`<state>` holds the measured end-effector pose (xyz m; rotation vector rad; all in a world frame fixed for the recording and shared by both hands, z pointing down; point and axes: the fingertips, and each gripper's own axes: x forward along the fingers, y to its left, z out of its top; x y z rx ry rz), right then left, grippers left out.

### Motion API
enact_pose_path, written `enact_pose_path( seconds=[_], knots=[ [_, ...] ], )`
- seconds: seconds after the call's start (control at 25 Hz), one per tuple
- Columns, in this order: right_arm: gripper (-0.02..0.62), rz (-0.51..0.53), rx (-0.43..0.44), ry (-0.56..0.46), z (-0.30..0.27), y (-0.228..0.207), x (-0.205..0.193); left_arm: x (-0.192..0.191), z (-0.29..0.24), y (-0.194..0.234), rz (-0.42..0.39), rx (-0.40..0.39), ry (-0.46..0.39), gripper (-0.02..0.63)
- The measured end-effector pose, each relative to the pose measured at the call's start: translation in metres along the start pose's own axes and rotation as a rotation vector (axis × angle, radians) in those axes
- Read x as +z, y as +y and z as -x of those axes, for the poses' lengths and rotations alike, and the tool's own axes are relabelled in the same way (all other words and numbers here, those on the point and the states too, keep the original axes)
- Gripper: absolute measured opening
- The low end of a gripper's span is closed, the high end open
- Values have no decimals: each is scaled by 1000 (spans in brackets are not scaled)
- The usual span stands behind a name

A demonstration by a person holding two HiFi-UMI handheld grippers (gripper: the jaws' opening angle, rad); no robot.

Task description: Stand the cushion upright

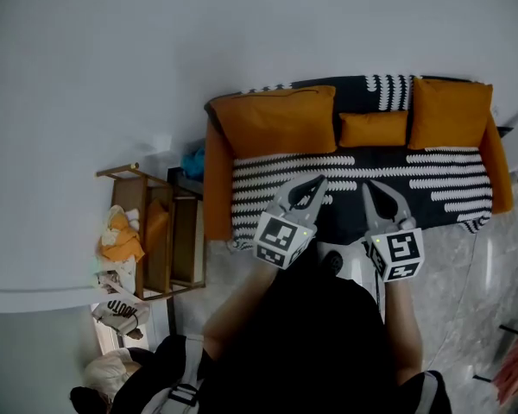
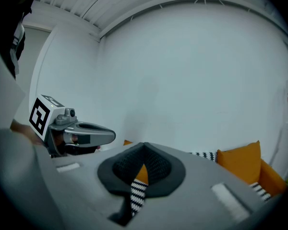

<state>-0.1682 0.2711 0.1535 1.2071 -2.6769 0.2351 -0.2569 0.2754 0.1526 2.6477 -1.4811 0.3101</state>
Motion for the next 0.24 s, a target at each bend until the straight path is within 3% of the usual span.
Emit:
enact_pose_path(
  seconds=[0.24],
  knots=[
    [2, -1, 0, 5, 0, 0, -1, -1, -1, -1, 0, -6, 5, 11]
  ],
)
